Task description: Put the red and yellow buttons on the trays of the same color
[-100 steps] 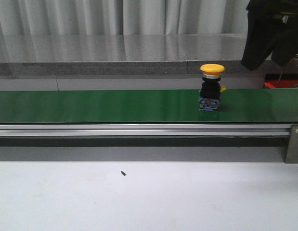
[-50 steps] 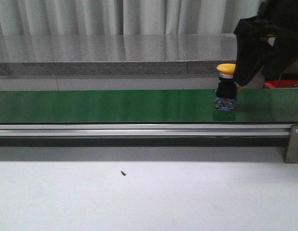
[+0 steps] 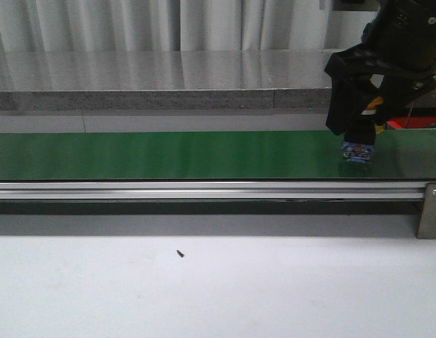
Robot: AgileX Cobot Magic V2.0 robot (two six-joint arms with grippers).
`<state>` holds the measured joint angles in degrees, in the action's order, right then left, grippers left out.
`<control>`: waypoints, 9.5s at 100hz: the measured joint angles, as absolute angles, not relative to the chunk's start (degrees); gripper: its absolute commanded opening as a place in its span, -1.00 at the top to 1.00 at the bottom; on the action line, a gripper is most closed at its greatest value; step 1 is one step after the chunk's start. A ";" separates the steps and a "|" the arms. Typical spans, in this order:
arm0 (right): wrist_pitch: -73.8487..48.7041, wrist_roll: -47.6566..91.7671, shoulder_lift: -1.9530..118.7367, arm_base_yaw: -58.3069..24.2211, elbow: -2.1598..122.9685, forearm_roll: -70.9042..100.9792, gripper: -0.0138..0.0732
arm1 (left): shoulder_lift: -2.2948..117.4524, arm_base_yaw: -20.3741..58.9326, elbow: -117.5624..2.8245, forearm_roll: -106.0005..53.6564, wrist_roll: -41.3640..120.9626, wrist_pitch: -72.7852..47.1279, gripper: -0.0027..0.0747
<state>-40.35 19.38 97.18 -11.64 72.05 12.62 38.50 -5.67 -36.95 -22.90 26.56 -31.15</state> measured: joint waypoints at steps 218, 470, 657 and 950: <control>-47.77 18.20 99.15 33.11 71.77 15.36 0.14 | 38.50 -5.67 -36.95 -23.00 26.56 -31.15 0.98; -45.29 19.50 47.63 7.16 45.64 18.73 0.40 | 38.50 -5.67 -36.95 -23.00 26.56 -31.15 0.98; -45.41 19.50 45.92 7.16 45.17 18.73 0.84 | 89.82 -24.26 -80.17 -22.47 20.75 -38.59 -0.72; -45.41 19.50 45.92 7.16 45.17 18.73 0.84 | 126.77 -20.25 -100.09 -14.36 20.53 -25.55 -0.56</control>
